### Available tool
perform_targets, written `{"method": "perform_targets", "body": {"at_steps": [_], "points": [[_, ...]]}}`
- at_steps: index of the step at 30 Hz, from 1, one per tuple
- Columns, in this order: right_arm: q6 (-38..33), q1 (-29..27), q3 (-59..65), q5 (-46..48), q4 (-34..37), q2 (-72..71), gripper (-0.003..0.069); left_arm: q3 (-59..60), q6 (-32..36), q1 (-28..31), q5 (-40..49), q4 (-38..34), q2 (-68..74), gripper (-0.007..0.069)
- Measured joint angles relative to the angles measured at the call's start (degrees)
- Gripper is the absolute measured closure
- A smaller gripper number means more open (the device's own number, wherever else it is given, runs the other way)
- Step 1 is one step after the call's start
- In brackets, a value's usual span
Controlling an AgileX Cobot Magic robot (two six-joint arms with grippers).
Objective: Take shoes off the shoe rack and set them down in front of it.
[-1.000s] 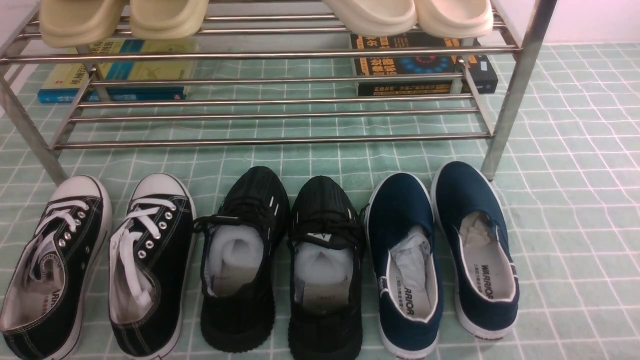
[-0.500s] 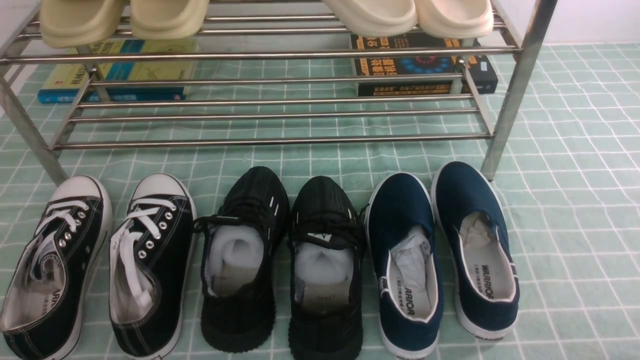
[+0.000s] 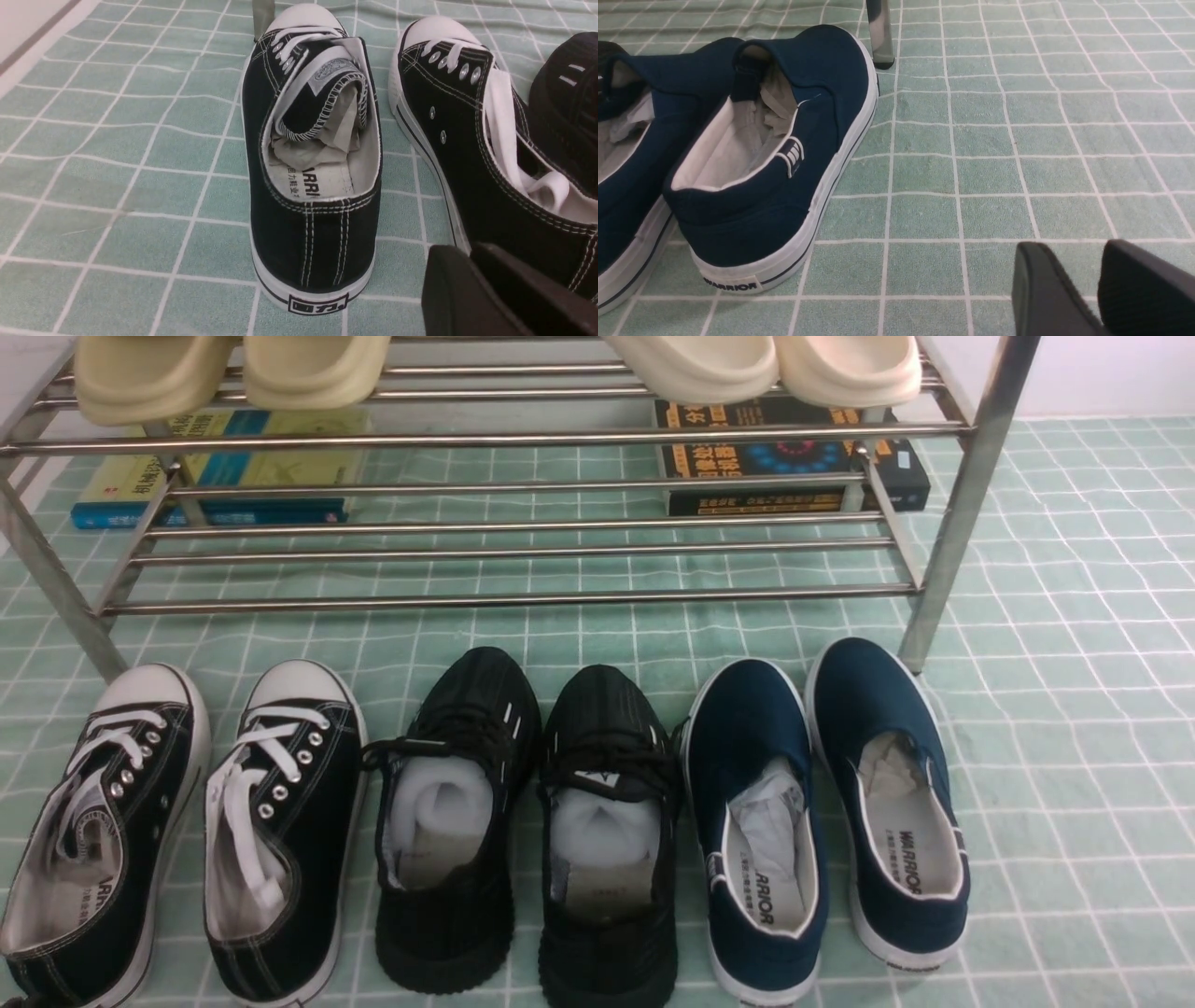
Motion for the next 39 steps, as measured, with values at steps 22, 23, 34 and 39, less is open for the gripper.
{"method": "perform_targets", "body": {"at_steps": [22, 23, 34, 39], "points": [[0.00, 0.00, 0.00, 0.00, 0.00, 0.00, 0.0422, 0.06, 0.05, 3.54, -0.22, -0.11, 0.00, 0.0524], [0.00, 0.00, 0.00, 0.00, 0.00, 0.00, 0.0422, 0.06, 0.05, 3.54, -0.22, -0.11, 0.00, 0.0522], [0.00, 0.00, 0.00, 0.00, 0.00, 0.00, 0.0422, 0.06, 0.05, 3.54, -0.22, -0.11, 0.00, 0.0512], [0.00, 0.00, 0.00, 0.00, 0.00, 0.00, 0.0422, 0.06, 0.05, 3.54, -0.22, -0.11, 0.00, 0.0503]]}}
